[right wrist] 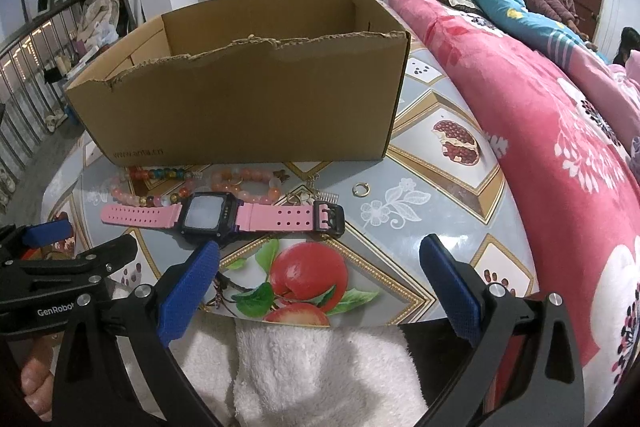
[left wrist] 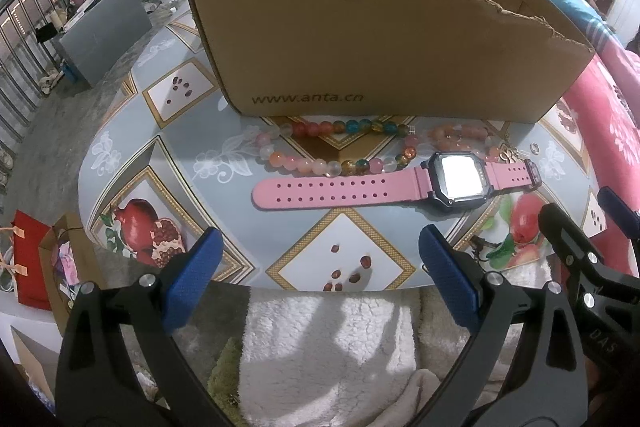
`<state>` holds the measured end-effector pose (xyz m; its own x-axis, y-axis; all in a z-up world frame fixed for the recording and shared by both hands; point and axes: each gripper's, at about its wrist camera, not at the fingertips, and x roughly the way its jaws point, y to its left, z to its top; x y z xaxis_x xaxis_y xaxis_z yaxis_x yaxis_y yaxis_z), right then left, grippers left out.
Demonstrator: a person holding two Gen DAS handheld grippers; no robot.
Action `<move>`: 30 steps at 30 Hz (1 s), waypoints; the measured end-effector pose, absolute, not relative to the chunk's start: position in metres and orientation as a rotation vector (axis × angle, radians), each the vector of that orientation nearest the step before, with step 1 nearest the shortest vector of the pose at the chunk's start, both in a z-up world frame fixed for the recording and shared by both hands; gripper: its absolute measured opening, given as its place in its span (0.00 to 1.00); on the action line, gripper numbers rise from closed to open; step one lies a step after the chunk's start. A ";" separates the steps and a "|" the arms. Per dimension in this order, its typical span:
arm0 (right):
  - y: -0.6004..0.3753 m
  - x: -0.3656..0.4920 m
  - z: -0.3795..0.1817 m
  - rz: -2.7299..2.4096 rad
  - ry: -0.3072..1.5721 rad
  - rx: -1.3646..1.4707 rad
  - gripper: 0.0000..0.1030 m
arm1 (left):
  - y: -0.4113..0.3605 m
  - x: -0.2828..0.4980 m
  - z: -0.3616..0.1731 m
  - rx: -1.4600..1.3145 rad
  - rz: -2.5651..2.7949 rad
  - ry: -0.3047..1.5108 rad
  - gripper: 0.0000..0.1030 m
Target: Organize jewelry
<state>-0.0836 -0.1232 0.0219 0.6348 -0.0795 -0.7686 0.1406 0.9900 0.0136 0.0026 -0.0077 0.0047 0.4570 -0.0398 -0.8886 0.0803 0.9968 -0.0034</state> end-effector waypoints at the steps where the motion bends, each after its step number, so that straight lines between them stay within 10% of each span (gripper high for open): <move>1: -0.123 -0.084 0.022 -0.127 0.874 0.074 0.95 | -0.009 0.003 0.005 0.042 -0.073 1.094 0.92; 30: -0.124 -0.084 0.022 -0.126 0.872 0.075 0.95 | -0.004 -0.001 0.005 0.038 -0.072 1.085 0.92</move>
<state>-0.0842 -0.1238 0.0223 0.6367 -0.0797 -0.7670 0.1410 0.9899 0.0142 -0.0010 -0.0039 0.0049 0.4651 -0.0403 -0.8843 0.0775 0.9970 -0.0047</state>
